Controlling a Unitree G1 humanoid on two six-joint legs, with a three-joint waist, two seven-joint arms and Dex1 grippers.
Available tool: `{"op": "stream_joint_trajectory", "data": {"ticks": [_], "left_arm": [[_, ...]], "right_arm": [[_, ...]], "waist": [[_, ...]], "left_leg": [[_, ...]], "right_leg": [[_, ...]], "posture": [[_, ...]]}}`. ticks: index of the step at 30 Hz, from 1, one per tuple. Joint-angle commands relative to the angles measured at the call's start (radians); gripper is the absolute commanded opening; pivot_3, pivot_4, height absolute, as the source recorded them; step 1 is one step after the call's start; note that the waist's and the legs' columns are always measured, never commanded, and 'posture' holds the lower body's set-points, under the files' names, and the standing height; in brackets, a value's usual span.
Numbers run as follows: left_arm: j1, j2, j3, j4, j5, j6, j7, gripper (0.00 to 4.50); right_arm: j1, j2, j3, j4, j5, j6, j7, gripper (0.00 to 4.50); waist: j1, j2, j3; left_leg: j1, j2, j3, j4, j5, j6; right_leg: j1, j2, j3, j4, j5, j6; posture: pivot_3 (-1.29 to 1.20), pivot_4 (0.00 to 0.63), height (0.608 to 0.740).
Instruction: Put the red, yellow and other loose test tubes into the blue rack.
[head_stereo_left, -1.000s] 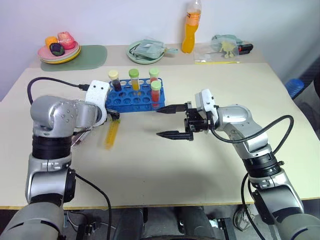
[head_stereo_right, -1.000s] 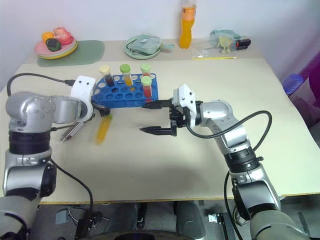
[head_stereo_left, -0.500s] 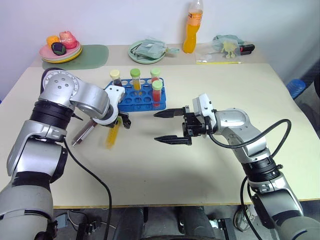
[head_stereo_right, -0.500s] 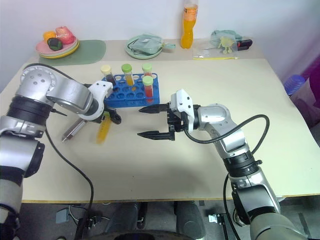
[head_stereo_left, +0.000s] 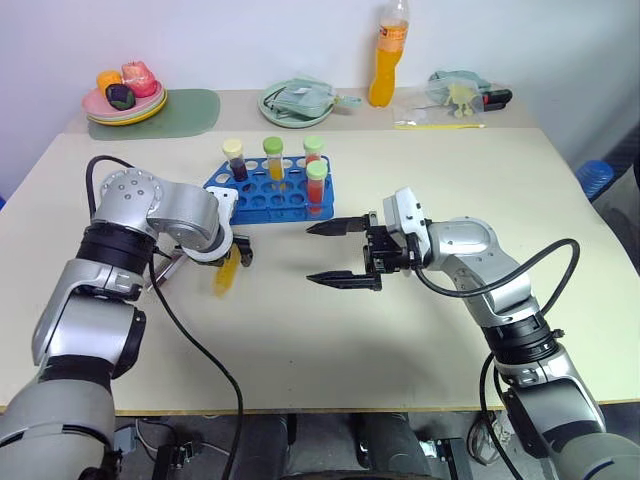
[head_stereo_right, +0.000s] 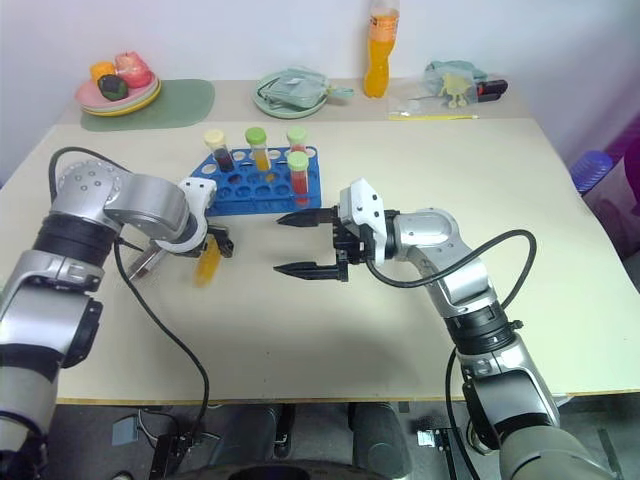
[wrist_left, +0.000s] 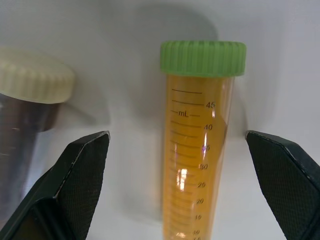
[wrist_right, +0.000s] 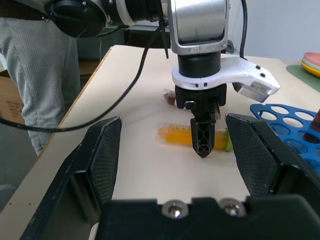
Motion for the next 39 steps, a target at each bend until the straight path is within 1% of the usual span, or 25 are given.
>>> {"op": "stream_joint_trajectory", "data": {"ticks": [1, 2, 4, 5, 7, 8, 11, 13, 14, 16, 17, 19, 20, 21, 22, 23, 24, 25, 28, 30, 32, 33, 35, 37, 39], "left_arm": [[0.017, -0.018, 0.079, -0.033, -0.015, -0.026, 0.068, 3.97], [0.023, -0.027, 0.095, -0.037, -0.015, -0.029, 0.084, 3.69], [0.035, -0.043, 0.123, -0.048, -0.015, -0.034, 0.117, 2.83], [0.043, -0.054, 0.140, -0.055, -0.015, -0.039, 0.139, 2.27], [0.052, -0.069, 0.170, -0.068, -0.015, -0.048, 0.172, 1.35], [0.055, -0.080, 0.191, -0.079, -0.015, -0.057, 0.198, 1.00], [0.063, -0.099, 0.254, -0.160, -0.015, -0.089, 0.238, 1.00], [0.071, -0.103, 0.295, -0.234, -0.015, -0.108, 0.240, 1.00], [0.075, -0.088, 0.299, -0.273, -0.015, -0.112, 0.218, 1.00], [0.077, -0.019, 0.282, -0.390, -0.015, -0.112, 0.122, 1.00], [0.073, 0.047, 0.267, -0.502, -0.015, -0.088, 0.014, 1.00], [0.073, 0.146, 0.239, -0.669, -0.015, -0.066, -0.141, 1.00], [0.110, 0.182, 0.272, -0.790, 0.027, -0.064, -0.230, 1.00], [0.158, 0.199, 0.309, -0.912, 0.149, -0.113, -0.324, 1.00], [0.219, 0.215, 0.333, -1.028, 0.306, -0.195, -0.424, 1.00], [0.282, 0.225, 0.337, -1.111, 0.448, -0.275, -0.512, 1.00], [0.332, 0.227, 0.328, -1.157, 0.560, -0.346, -0.580, 1.00], [0.387, 0.202, 0.321, -1.179, 0.658, -0.424, -0.616, 1.00], [0.496, 0.145, 0.241, -1.185, 0.977, -0.661, -0.768, 1.00], [0.540, 0.085, 0.200, -1.145, 1.159, -0.826, -0.853, 1.00], [0.547, 0.019, 0.145, -1.054, 1.346, -1.000, -0.926, 1.00], [0.547, -0.005, 0.128, -1.018, 1.412, -1.056, -0.956, 1.00], [0.538, -0.082, 0.105, -0.924, 1.518, -1.188, -1.014, 1.00], [0.513, -0.169, 0.064, -0.778, 1.624, -1.344, -1.080, 1.00], [0.499, -0.246, 0.048, -0.634, 1.704, -1.466, -1.124, 1.00]], "right_arm": [[-0.003, 0.009, -0.004, -0.039, 0.003, -0.024, 0.000, 3.69], [-0.003, 0.009, -0.003, -0.039, 0.003, -0.024, 0.001, 3.69], [-0.003, 0.011, -0.003, -0.040, 0.002, -0.024, 0.002, 3.69], [-0.004, 0.011, -0.003, -0.040, 0.001, -0.025, 0.002, 3.69], [-0.006, 0.012, -0.002, -0.040, 0.001, -0.025, 0.002, 3.69], [-0.006, 0.013, -0.002, -0.040, 0.001, -0.024, 0.003, 3.69], [-0.006, 0.011, -0.002, -0.041, 0.001, -0.023, 0.001, 3.69], [-0.005, 0.010, -0.004, -0.044, 0.001, -0.021, -0.002, 3.69], [-0.005, 0.011, -0.006, -0.045, 0.002, -0.019, -0.005, 3.69], [-0.005, 0.015, -0.017, -0.045, 0.010, 0.001, -0.025, 3.69], [-0.002, 0.019, -0.028, -0.042, 0.014, 0.021, -0.050, 3.69], [0.007, 0.021, -0.045, -0.041, 0.020, 0.055, -0.090, 3.69], [0.025, 0.039, -0.069, -0.028, 0.021, 0.080, -0.151, 3.69], [0.046, 0.057, -0.089, -0.014, 0.017, 0.097, -0.208, 3.69], [0.070, 0.079, -0.106, 0.000, 0.006, 0.100, -0.264, 3.69], [0.089, 0.099, -0.119, 0.005, 0.004, 0.104, -0.304, 3.69], [0.101, 0.112, -0.126, 0.003, 0.008, 0.115, -0.326, 3.69], [0.114, 0.124, -0.130, -0.002, 0.013, 0.126, -0.344, 3.69], [0.143, 0.149, -0.117, -0.021, 0.010, 0.130, -0.375, 3.69], [0.151, 0.166, -0.111, -0.028, 0.013, 0.133, -0.392, 3.69], [0.150, 0.185, -0.108, -0.026, 0.018, 0.139, -0.404, 3.69], [0.149, 0.190, -0.106, -0.025, 0.017, 0.139, -0.407, 3.69], [0.147, 0.199, -0.102, -0.020, 0.012, 0.134, -0.411, 3.69], [0.136, 0.210, -0.100, -0.008, 0.009, 0.129, -0.415, 3.69], [0.123, 0.217, -0.104, -0.001, 0.012, 0.129, -0.418, 3.69]], "waist": [[0.001, 0.000, 0.000], [0.000, 0.000, 0.000], [0.001, 0.000, 0.000], [0.001, 0.000, 0.000], [0.001, 0.000, 0.000], [0.001, 0.000, 0.000], [0.001, -0.001, 0.000], [0.001, -0.001, 0.000], [0.001, -0.001, 0.000], [-0.001, -0.001, 0.000], [-0.006, -0.001, 0.000], [-0.007, -0.001, 0.000], [-0.007, -0.001, 0.000], [-0.005, 0.000, -0.001], [-0.001, 0.001, -0.001], [-0.001, 0.002, -0.002], [0.001, 0.002, -0.002], [0.002, 0.002, -0.002], [0.005, 0.001, -0.001], [0.004, 0.001, -0.001], [0.004, 0.001, -0.001], [0.004, 0.001, -0.001], [0.002, 0.001, -0.001], [0.005, 0.001, -0.002], [0.003, 0.001, -0.002]], "left_leg": [[0.000, 0.000, 0.000, 0.000, 0.000, 0.000], [0.000, 0.000, 0.000, 0.000, 0.000, 0.000], [0.000, 0.000, 0.000, 0.000, 0.000, 0.000], [0.000, 0.000, 0.000, 0.000, 0.000, 0.000], [0.000, 0.000, 0.000, 0.000, 0.000, 0.000], [0.000, 0.000, 0.000, 0.000, 0.000, 0.000], [0.000, 0.000, 0.000, 0.000, 0.000, 0.000], [0.000, 0.000, 0.000, 0.000, 0.000, 0.000], [0.000, 0.000, 0.000, 0.000, 0.000, 0.000], [0.000, 0.000, 0.000, 0.000, 0.000, 0.000], [0.000, 0.000, 0.000, 0.000, 0.000, 0.000], [0.000, 0.001, 0.001, -0.001, 0.001, -0.001], [0.000, 0.001, 0.001, -0.002, 0.001, -0.001], [0.000, 0.001, 0.001, -0.002, 0.001, -0.001], [0.000, 0.001, 0.002, -0.003, 0.001, -0.001], [0.000, 0.000, 0.002, -0.002, 0.001, -0.001], [0.001, 0.000, 0.003, -0.003, 0.001, -0.001], [0.001, 0.000, 0.004, -0.003, 0.001, -0.001], [0.001, -0.001, 0.004, -0.002, 0.002, -0.001], [0.001, -0.001, 0.005, -0.002, 0.002, -0.001], [0.001, -0.001, 0.005, -0.002, 0.001, 0.000], [0.001, -0.001, 0.005, -0.002, 0.001, 0.001], [0.001, -0.001, 0.004, -0.002, 0.000, 0.002], [0.001, 0.000, 0.004, -0.002, 0.000, 0.003], [0.001, 0.000, 0.003, -0.002, -0.001, 0.004]], "right_leg": [[0.000, 0.000, 0.000, 0.000, 0.000, 0.000], [0.000, 0.000, 0.000, 0.000, 0.000, 0.000], [0.000, 0.000, 0.000, 0.000, 0.000, 0.000], [0.000, 0.000, 0.000, 0.000, 0.000, 0.000], [0.000, 0.000, 0.000, 0.000, 0.000, 0.000], [0.000, 0.000, 0.000, 0.000, 0.000, 0.000], [0.000, 0.000, 0.000, 0.000, 0.000, 0.000], [0.000, 0.000, 0.000, 0.000, 0.000, 0.000], [0.000, 0.000, 0.000, 0.000, 0.000, 0.000], [0.000, 0.000, 0.000, 0.000, 0.000, 0.000], [0.000, 0.000, 0.000, 0.000, 0.000, 0.000], [-0.001, 0.002, 0.001, 0.000, 0.000, 0.000], [-0.001, 0.003, 0.001, 0.000, 0.000, 0.000], [-0.001, 0.003, 0.001, 0.000, 0.000, 0.000], [-0.001, 0.003, 0.001, -0.001, 0.000, 0.000], [0.000, 0.003, 0.001, -0.001, 0.000, 0.000], [0.000, 0.003, 0.001, -0.002, 0.000, 0.000], [0.001, 0.004, 0.002, -0.001, 0.000, -0.001], [0.001, 0.006, 0.001, -0.001, 0.000, -0.001], [0.002, 0.006, 0.001, -0.002, 0.000, -0.001], [0.002, 0.007, 0.001, -0.002, 0.000, -0.001], [0.002, 0.007, 0.001, -0.002, 0.000, -0.001], [0.002, 0.007, 0.001, -0.002, 0.000, -0.001], [0.002, 0.007, 0.001, -0.002, 0.000, -0.001], [0.002, 0.007, 0.001, -0.002, 0.000, -0.001]], "posture": [[0.00, 0.150, 0.729], [0.00, 0.150, 0.729], [0.00, 0.150, 0.729], [0.00, 0.150, 0.729], [0.00, 0.150, 0.729], [0.00, 0.150, 0.729], [0.00, 0.150, 0.729], [0.00, 0.150, 0.729], [0.00, 0.150, 0.729], [0.00, 0.150, 0.729], [0.00, 0.150, 0.729], [0.00, 0.150, 0.729], [0.00, 0.150, 0.729], [0.00, 0.150, 0.729], [0.00, 0.150, 0.729], [0.00, 0.150, 0.729], [0.00, 0.150, 0.729], [0.00, 0.150, 0.729], [0.00, 0.150, 0.729], [0.00, 0.150, 0.729], [0.00, 0.150, 0.729], [0.00, 0.150, 0.729], [0.00, 0.150, 0.729], [0.00, 0.150, 0.729], [0.00, 0.150, 0.729]]}}
